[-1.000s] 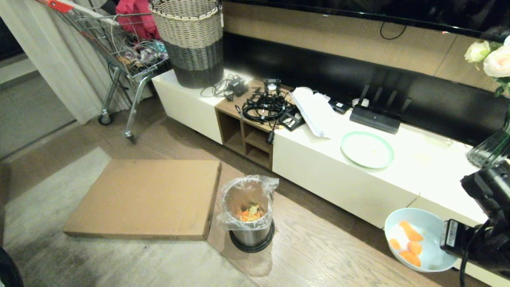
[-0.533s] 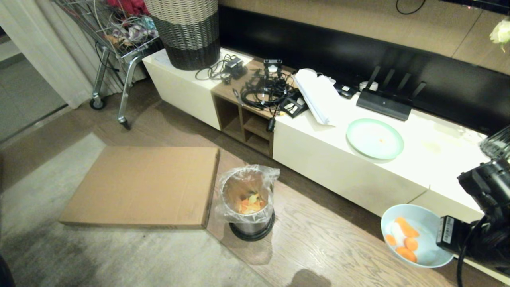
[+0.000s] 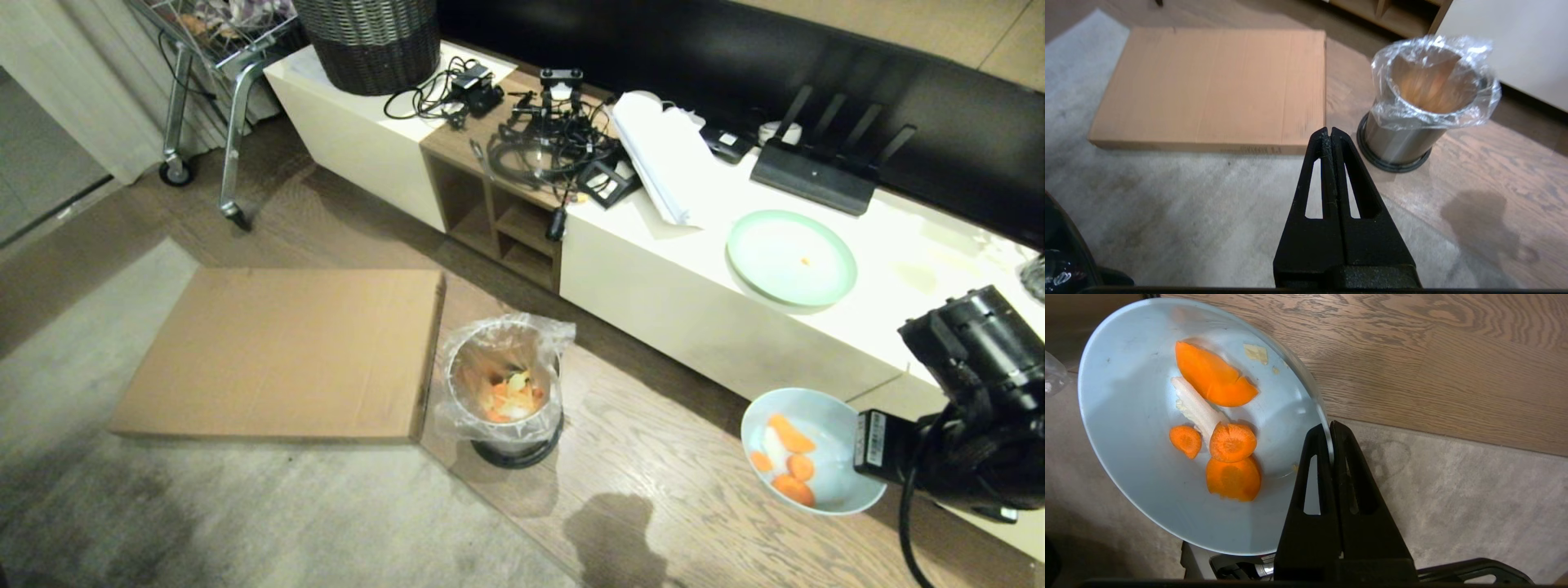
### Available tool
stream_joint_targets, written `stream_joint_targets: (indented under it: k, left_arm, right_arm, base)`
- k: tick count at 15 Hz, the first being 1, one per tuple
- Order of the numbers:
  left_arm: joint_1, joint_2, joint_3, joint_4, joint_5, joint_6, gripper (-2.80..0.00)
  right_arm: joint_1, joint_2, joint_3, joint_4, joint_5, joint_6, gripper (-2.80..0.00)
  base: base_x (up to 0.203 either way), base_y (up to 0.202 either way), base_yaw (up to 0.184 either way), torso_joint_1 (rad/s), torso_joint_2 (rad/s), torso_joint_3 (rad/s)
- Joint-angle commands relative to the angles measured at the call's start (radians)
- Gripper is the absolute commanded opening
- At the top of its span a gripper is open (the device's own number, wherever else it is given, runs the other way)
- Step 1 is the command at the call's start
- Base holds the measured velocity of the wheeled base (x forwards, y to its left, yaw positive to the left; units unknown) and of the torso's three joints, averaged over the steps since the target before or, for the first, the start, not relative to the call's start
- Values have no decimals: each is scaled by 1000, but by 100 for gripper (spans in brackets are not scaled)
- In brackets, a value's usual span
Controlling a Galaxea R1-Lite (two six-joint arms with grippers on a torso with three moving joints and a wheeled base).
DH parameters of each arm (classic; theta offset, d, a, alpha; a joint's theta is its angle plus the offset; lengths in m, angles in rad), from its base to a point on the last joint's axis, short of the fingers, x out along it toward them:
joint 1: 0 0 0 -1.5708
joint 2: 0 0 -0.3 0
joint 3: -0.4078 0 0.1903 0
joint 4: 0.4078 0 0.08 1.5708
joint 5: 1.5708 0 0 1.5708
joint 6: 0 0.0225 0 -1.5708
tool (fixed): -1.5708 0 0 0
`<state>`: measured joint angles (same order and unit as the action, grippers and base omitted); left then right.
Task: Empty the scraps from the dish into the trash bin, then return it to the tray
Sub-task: Move the bowl over the trash can
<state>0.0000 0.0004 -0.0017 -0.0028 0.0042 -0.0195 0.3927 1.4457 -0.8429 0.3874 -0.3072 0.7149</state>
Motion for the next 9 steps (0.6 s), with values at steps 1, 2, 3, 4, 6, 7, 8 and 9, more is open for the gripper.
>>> stream_joint_targets:
  k: [1, 2, 3, 4, 6, 7, 8, 9]
  left_arm:
    - [0, 0, 0, 0, 0, 0, -280]
    - [0, 0, 0, 0, 0, 0, -280]
    - [0, 0, 0, 0, 0, 0, -280]
    - [0, 0, 0, 0, 0, 0, -280]
    - [0, 0, 0, 0, 0, 0, -280]
    - [0, 0, 0, 0, 0, 0, -280]
    - [0, 0, 0, 0, 0, 0, -280]
    - [0, 0, 0, 0, 0, 0, -280]
  right_arm:
    - [26, 34, -54, 8, -4, -3, -280]
    - [36, 35, -59, 2, -4, -19, -280]
    - [45, 40, -61, -2, -7, -24, -280]
    - [51, 49, -64, -4, -9, -25, -280]
    - [67, 51, -73, -4, -9, -25, -280]
    - [75, 55, -74, -4, -9, -25, -280]
    - [81, 56, -76, -5, -9, -25, -280]
    - [89, 56, -76, -5, -9, -25, -280]
  base:
    - [0, 0, 0, -2, -2, -198]
    - [0, 0, 0, 2, 3, -194]
    - [0, 0, 0, 7, 3, -198]
    - [0, 0, 0, 5, 7, -198]
    - [0, 0, 0, 9, 5, -198]
    - [0, 0, 0, 4, 2, -204]
    - [0, 0, 0, 2, -7, -193]
    - [0, 0, 0, -3, 2, -198]
